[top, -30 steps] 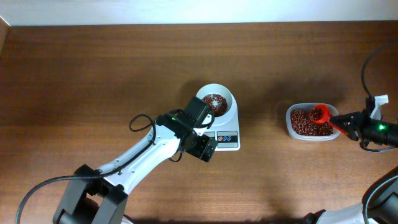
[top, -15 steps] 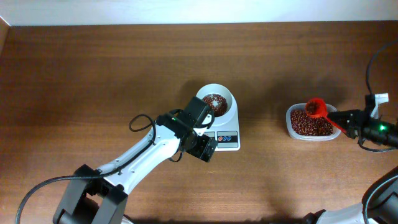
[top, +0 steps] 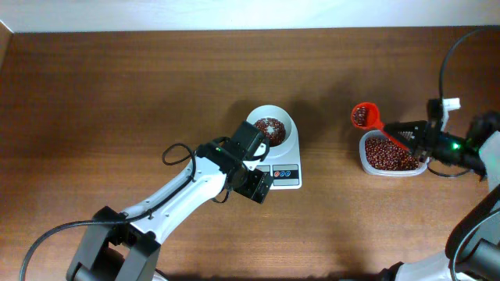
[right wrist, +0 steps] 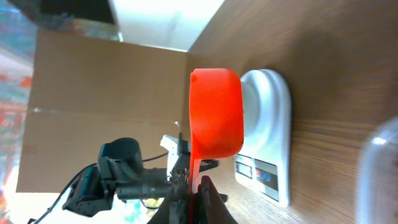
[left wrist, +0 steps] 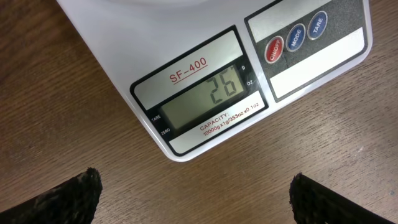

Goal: Scoop item into bowl and weigh 50g on scale
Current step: 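Lift the scoop and carry it over the white bowl, then tilt the scoop to pour beans into the bowl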

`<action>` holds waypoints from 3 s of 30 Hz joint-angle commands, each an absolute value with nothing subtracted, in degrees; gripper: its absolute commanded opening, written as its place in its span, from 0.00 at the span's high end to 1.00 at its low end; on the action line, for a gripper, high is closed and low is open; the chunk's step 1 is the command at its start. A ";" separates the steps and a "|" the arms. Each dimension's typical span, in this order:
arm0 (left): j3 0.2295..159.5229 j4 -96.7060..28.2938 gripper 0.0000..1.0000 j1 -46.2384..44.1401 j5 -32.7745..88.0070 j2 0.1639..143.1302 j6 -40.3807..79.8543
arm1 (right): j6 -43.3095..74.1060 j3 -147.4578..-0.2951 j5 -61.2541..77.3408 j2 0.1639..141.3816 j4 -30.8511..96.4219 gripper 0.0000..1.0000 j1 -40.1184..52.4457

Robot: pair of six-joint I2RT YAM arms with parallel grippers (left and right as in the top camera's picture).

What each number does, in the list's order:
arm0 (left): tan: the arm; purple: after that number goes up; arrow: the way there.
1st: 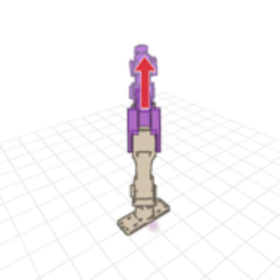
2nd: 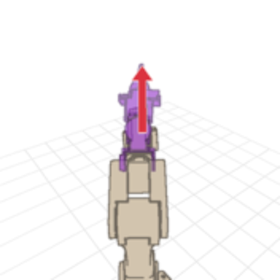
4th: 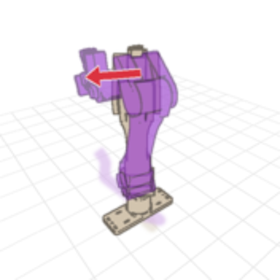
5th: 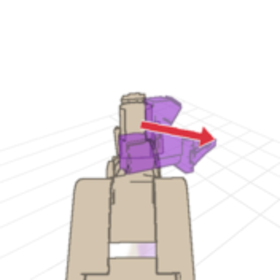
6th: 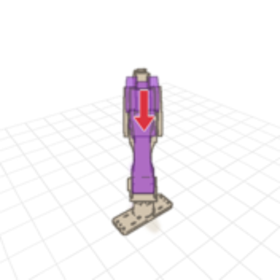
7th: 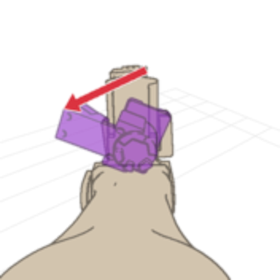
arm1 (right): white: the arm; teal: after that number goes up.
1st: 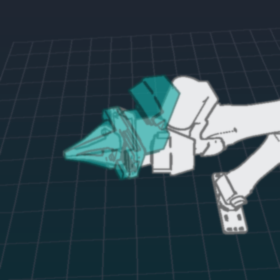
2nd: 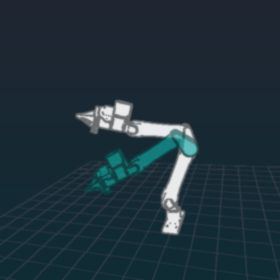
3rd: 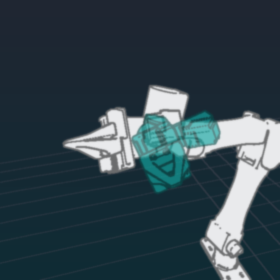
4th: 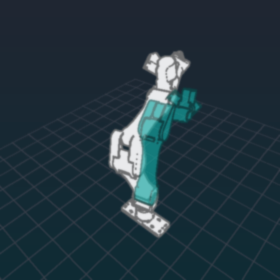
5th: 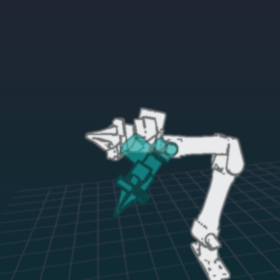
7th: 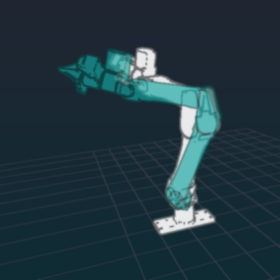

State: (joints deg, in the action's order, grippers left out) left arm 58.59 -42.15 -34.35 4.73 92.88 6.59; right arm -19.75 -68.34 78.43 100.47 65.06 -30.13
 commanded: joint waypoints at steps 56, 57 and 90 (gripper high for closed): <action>58.22 -42.04 0.01 -34.63 5.56 91.70 5.89 | -2.85 -85.21 31.57 100.82 45.45 0.96 15.00; 58.22 -42.04 0.01 -34.61 5.56 91.70 5.89 | -3.29 -85.21 30.76 100.82 45.45 0.96 15.14; 58.22 -42.02 0.01 -34.61 5.56 91.70 5.89 | -10.31 -85.21 28.84 100.82 43.90 0.96 15.75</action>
State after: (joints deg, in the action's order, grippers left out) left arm 58.59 -42.15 -34.39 4.73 92.88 6.59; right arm -9.63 -83.81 29.34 100.57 44.40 15.27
